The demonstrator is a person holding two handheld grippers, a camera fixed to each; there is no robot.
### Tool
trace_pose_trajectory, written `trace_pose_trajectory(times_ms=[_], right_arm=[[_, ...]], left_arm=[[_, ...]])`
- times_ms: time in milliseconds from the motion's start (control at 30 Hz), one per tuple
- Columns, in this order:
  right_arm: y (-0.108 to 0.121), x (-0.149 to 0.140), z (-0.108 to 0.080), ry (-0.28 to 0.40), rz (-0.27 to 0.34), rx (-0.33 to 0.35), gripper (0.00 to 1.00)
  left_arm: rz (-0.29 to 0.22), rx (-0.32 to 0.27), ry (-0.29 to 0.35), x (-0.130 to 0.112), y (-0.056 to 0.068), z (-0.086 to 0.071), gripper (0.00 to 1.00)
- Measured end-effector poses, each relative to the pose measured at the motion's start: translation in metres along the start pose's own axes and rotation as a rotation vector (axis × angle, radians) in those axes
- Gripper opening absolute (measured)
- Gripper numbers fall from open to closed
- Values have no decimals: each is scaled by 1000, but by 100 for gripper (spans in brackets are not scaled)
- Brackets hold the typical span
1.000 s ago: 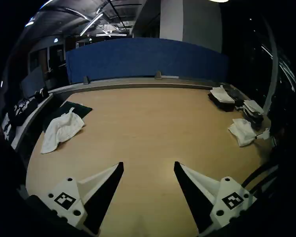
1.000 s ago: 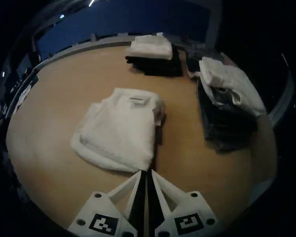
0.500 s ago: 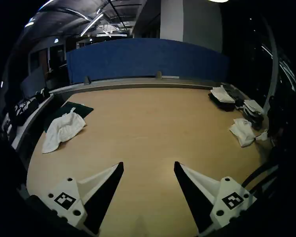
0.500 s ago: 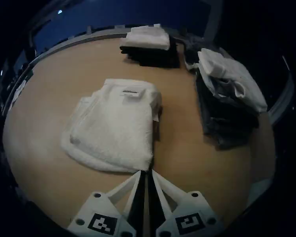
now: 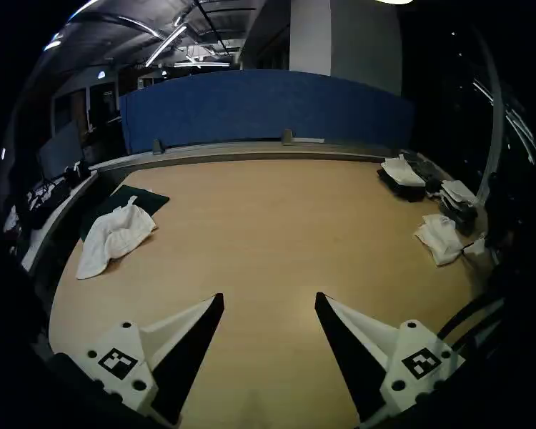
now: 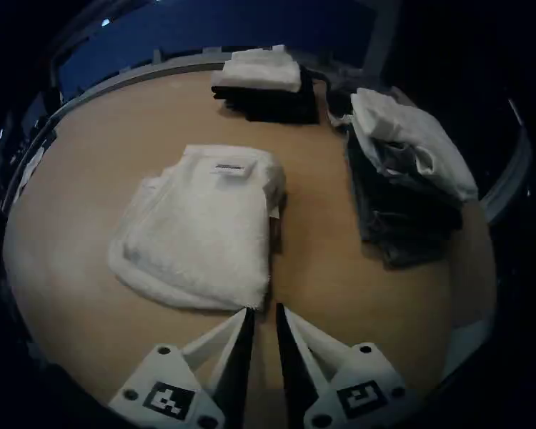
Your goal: Fold towel
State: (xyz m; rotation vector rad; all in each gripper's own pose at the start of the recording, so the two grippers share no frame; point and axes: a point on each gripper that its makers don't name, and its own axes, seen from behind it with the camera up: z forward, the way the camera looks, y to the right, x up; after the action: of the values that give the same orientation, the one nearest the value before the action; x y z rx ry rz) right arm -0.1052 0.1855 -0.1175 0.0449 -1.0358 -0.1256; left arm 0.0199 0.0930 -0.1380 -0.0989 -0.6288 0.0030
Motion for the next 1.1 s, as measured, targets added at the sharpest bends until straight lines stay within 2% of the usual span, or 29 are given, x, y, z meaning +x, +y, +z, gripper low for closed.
trace_pose_trajectory(times_ms=[33,200,333,400,600,800,967,1100], right_arm=[[1,-1,-1,3,2,-3,44],[5,-2,-11,21,16,-17,64],[9,3,-19,52,36,-35,90],[8,8,-23,73,45,-41,96],[-12,35,-30,144,51,-10,98],[-45,62,-24,185,42,37,98],[-64,68,-12,182,33,56,98],[-71,60,-2,158,32,63,98]], left_arm=[[0,0,1,0,0,0,95],[-4,-1,3,1,-1,0,95],[-7,-2,6,2,-2,0,95],[-6,-2,7,2,-2,0,95],[-6,-2,11,4,-2,-1,95],[-6,0,12,4,-3,-3,95],[-5,4,10,2,-6,-5,95],[-9,8,11,1,-9,-7,95]])
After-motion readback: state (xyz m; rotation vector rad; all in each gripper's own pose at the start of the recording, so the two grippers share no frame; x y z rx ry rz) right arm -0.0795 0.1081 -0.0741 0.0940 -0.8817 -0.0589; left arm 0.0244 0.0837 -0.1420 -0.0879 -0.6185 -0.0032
